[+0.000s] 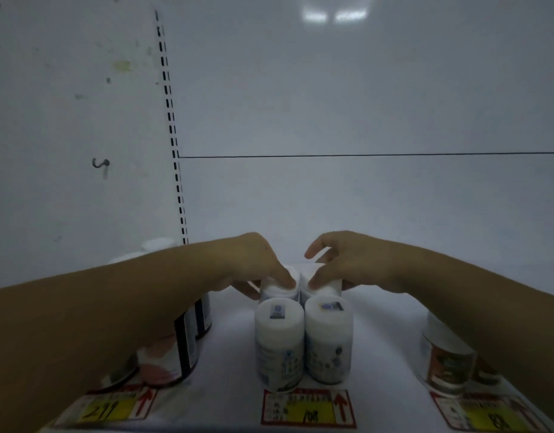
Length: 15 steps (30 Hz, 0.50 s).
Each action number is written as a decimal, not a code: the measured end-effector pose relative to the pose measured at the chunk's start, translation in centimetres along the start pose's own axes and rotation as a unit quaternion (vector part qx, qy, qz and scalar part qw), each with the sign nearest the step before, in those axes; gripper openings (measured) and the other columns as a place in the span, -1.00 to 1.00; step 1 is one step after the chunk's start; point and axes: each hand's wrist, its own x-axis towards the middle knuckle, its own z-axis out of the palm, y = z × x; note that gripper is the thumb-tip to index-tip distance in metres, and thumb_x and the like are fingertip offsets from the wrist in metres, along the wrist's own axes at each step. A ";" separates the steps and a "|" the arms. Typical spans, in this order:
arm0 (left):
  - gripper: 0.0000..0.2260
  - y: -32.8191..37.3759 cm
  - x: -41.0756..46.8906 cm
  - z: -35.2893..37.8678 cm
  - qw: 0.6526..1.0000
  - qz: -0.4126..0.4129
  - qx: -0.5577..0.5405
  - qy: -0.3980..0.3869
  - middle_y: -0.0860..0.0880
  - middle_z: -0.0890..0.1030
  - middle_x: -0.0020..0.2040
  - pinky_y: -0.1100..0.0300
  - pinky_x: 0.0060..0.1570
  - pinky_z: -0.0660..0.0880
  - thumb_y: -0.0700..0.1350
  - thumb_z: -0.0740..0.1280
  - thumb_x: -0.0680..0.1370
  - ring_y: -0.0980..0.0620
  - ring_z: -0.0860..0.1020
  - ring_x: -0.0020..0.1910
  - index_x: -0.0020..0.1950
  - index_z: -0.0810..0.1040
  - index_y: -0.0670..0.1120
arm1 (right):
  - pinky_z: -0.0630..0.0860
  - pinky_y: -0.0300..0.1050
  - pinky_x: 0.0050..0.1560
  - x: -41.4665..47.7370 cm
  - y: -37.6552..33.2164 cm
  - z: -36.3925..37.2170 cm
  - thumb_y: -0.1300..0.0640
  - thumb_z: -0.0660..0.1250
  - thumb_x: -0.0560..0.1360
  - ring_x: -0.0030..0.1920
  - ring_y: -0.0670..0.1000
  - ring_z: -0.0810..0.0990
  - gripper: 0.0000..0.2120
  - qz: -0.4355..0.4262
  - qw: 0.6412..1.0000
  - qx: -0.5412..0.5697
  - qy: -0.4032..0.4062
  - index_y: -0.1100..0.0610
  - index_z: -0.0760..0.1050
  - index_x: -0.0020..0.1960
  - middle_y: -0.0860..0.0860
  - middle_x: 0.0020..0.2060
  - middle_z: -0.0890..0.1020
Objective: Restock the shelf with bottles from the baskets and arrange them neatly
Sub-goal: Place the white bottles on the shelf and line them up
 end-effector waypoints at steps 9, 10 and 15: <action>-0.56 -0.3 0.0 0.1 0.994 0.022 0.092 -0.061 0.00 0.53 0.13 0.16 -0.06 0.56 0.08 0.39 0.45 0.02 0.51 0.07 0.25 0.45 -0.07 | 0.52 -0.17 0.01 -1.3 -0.3 2.0 0.02 0.40 0.44 0.06 0.00 0.56 -0.70 0.037 0.998 -0.048 0.025 0.00 0.48 0.15 -0.01 0.12 0.56; -0.48 -0.1 0.1 0.2 0.990 0.036 0.119 -0.065 0.00 0.46 0.26 0.17 0.04 0.48 0.12 0.32 0.49 0.00 0.45 0.17 0.38 0.34 -0.05 | 0.49 -0.16 0.04 -1.4 -0.2 2.1 -0.03 0.36 0.47 0.06 -0.02 0.55 -0.71 0.019 0.995 -0.055 0.076 0.01 0.48 0.15 -0.02 0.12 0.57; -0.33 2.5 -0.2 -0.6 0.918 0.191 0.348 -0.009 -0.02 0.01 0.58 0.03 0.46 -0.01 0.27 0.05 0.55 -0.04 -0.01 0.54 0.54 -0.04 -0.02 | 0.30 -0.10 0.28 -2.3 0.7 0.3 -0.16 0.17 0.54 0.34 0.04 0.40 -0.52 -0.017 0.924 -0.249 0.290 0.06 0.34 0.38 0.02 0.39 0.41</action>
